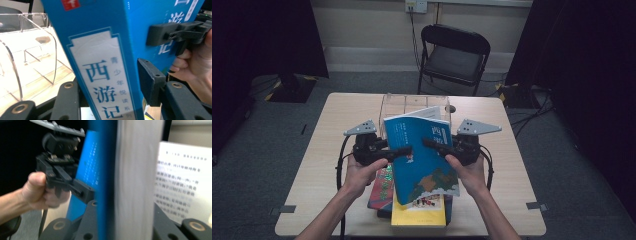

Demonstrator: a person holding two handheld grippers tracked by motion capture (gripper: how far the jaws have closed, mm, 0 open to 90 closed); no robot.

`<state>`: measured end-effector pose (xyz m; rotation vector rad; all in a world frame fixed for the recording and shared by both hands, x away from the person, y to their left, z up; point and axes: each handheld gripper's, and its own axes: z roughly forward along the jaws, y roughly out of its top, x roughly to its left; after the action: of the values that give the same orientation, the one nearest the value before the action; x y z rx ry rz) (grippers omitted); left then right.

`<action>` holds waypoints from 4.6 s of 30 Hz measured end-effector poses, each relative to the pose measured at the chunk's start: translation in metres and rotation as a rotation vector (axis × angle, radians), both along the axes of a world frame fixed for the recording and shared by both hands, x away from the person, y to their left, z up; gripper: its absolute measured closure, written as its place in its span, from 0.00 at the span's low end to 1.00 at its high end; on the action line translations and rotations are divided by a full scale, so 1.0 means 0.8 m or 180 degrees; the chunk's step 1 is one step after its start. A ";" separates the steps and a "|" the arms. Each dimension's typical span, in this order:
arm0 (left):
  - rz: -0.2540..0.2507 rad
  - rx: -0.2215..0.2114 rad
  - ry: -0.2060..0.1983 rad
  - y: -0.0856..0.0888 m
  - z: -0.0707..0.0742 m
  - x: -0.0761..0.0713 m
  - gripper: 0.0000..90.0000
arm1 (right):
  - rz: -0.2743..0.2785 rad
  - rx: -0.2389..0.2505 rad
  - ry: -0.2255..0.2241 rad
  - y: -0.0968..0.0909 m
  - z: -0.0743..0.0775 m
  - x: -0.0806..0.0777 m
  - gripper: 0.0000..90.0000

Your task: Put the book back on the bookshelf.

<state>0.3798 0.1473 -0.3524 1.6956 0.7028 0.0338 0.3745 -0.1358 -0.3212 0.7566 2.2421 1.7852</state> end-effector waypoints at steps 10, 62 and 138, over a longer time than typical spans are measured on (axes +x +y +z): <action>0.0061 -0.0066 -0.0133 -0.004 0.014 0.004 0.63 | -0.0156 0.0054 -0.0105 -0.002 0.011 -0.005 0.92; -0.0095 0.0067 -0.0823 -0.029 0.019 -0.045 0.64 | -0.0253 0.0082 0.0105 -0.065 -0.058 -0.007 0.30; 0.0421 0.0258 -0.0726 -0.013 0.019 -0.046 0.68 | -0.0651 -0.0547 0.0457 -0.122 -0.117 -0.035 0.36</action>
<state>0.3431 0.1370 -0.3371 1.6872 0.6474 0.3473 0.3464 -0.2331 -0.4148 1.0640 2.2737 1.4679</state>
